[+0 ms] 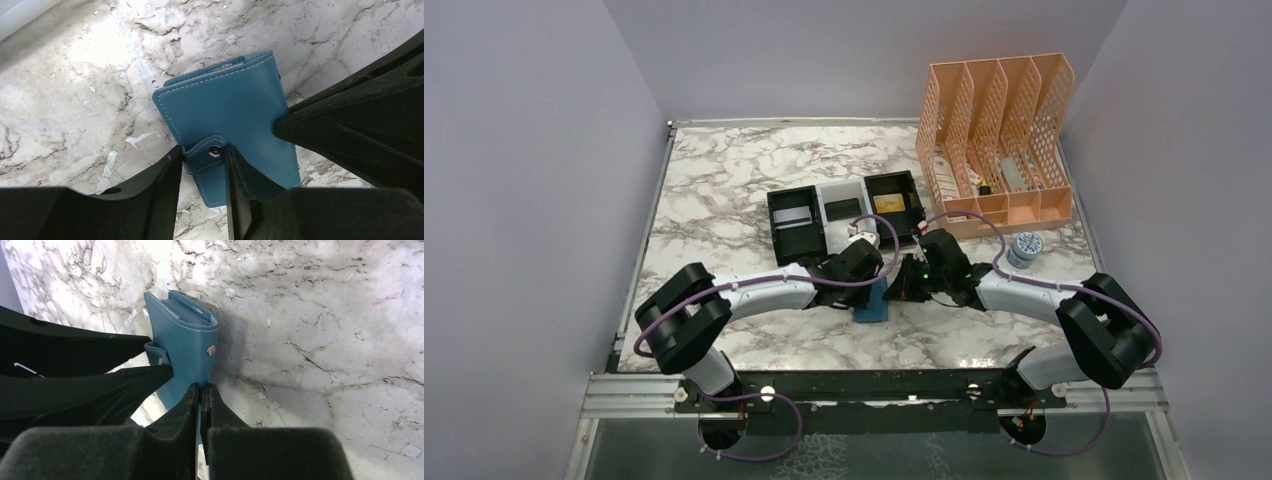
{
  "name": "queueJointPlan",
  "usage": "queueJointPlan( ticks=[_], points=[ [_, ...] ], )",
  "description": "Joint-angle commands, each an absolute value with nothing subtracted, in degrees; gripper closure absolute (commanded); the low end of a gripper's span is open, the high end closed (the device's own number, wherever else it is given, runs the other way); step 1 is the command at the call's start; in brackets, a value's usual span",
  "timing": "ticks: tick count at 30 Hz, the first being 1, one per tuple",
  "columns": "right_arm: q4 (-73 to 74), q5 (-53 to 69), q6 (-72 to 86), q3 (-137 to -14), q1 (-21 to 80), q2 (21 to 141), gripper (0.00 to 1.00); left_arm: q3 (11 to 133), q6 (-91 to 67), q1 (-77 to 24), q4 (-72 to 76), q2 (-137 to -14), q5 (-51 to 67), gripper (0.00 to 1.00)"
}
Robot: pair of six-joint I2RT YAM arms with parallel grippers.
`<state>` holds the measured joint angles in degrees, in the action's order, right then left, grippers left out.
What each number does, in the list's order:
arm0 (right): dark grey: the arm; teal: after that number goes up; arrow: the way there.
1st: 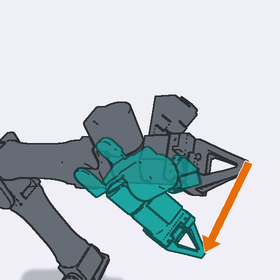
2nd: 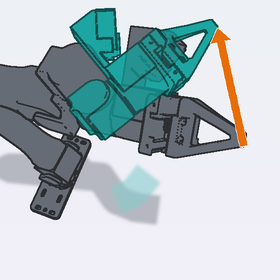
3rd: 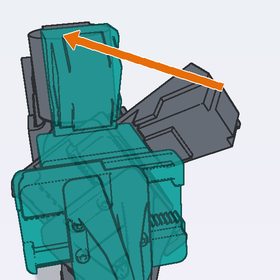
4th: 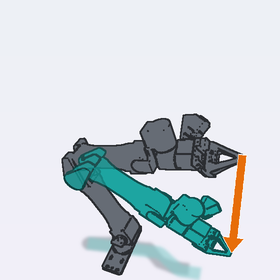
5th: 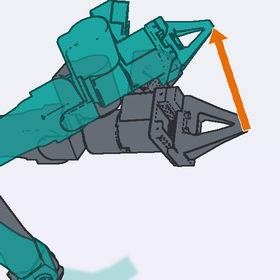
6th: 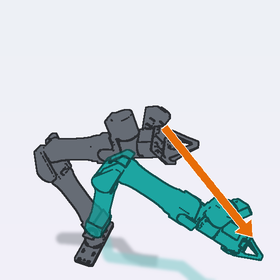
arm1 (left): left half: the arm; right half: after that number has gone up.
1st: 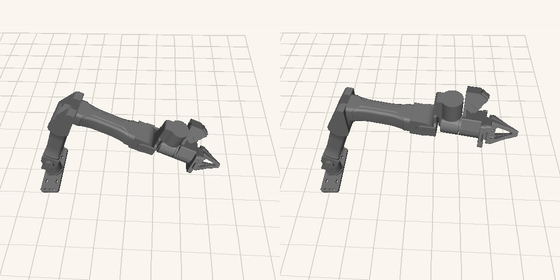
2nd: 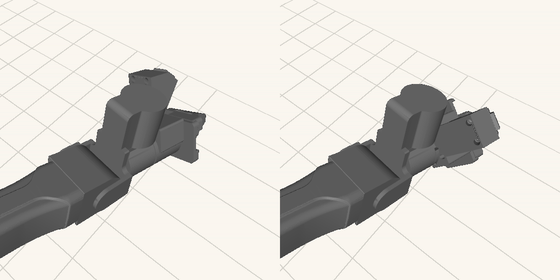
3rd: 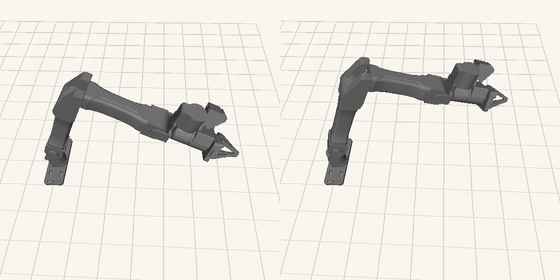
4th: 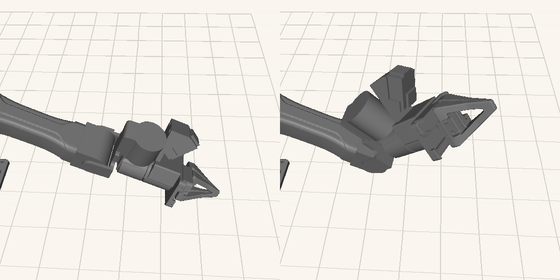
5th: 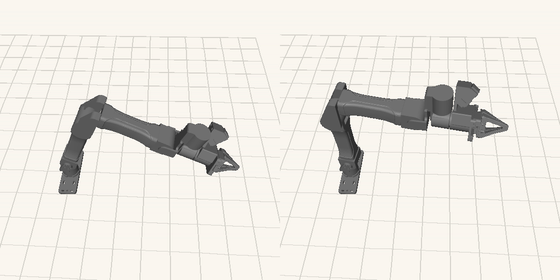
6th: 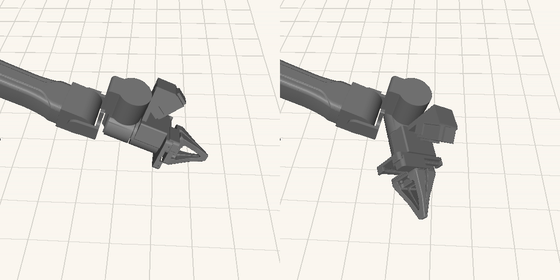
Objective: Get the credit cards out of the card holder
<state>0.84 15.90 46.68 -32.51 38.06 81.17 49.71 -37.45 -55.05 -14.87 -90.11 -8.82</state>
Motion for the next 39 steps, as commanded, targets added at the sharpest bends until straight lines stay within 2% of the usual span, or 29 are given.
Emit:
queueJointPlan(
  ticks=[1, 4, 24, 31, 36, 39],
  points=[
    [2.08, 14.26, 45.64, -33.47, 38.07, 78.71, 0.99, 47.15, -38.04, -54.75, -18.6, -89.22, -15.48, 0.68],
    [2.33, 14.15, 45.48, -33.56, 38.06, 78.47, 0.99, 46.98, -37.84, -54.68, -19.14, -88.53, -16.52, 0.69],
    [2.79, 13.66, 45.71, -33.17, 38.11, 78.36, 0.99, 46.11, -39.19, -54.16, -22.56, -85.85, -20.54, 0.59],
    [2.2, 14.38, 46.19, -32.75, 38.05, 78.57, 0.99, 45.53, -39.43, -53.71, -22.31, -85.19, -20.89, 0.67],
    [2.26, 13.95, 46.27, -32.76, 38.06, 78.46, 0.99, 45.95, -40.57, -53.34, -24.22, -84.89, -23.34, 0.68],
    [2.16, 14.4, 46.19, -32.86, 38.06, 78.61, 0.99, 44.47, -39.87, -53.07, -20.01, -82.73, -19.02, 0.59]
  ],
)
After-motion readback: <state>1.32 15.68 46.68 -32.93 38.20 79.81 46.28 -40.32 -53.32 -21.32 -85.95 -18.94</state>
